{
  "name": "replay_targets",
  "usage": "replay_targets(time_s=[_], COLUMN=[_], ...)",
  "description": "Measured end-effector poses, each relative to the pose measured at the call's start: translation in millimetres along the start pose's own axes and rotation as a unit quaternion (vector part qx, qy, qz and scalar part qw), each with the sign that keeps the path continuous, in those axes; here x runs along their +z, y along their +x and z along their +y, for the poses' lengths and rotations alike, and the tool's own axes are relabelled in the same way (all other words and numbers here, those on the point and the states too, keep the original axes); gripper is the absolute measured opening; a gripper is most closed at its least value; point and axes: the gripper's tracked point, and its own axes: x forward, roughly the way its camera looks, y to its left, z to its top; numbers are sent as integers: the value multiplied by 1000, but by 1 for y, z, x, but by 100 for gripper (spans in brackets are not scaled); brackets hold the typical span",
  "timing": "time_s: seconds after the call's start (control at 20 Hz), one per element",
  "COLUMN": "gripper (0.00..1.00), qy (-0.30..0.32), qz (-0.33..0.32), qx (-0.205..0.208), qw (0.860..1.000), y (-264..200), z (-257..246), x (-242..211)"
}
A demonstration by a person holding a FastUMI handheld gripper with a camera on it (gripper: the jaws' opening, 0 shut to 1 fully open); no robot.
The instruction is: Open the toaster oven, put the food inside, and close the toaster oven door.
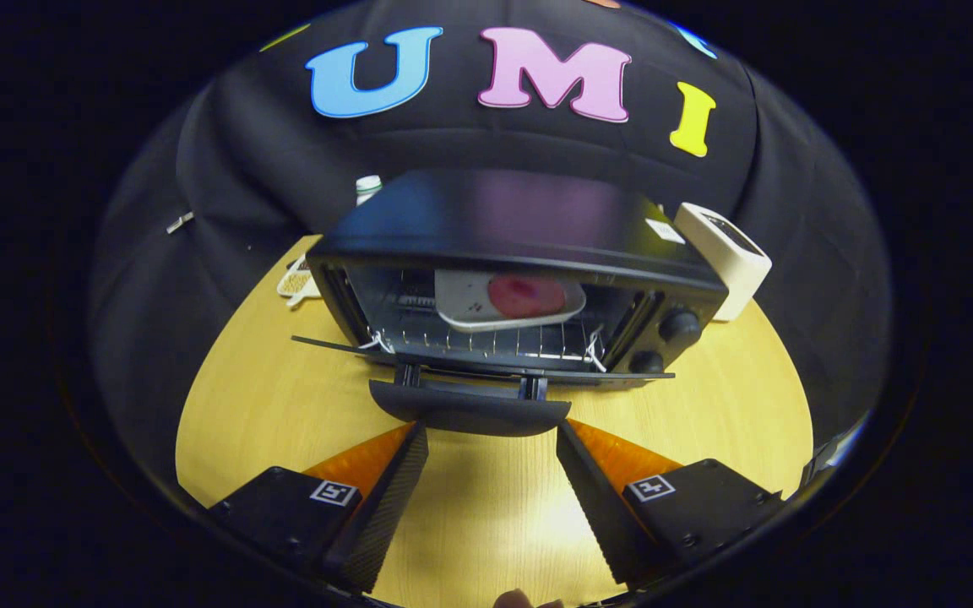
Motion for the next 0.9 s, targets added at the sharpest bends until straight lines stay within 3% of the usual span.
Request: replay_targets(time_s=[0.3, 0.5, 0.9], gripper=[100, 99, 99], qy=[-1, -14, -32], qz=[-95, -136, -241], qx=[13, 28, 41], qw=[995, 990, 969], y=[-40, -68, -144], z=[-2, -5, -37], x=[66, 86, 150])
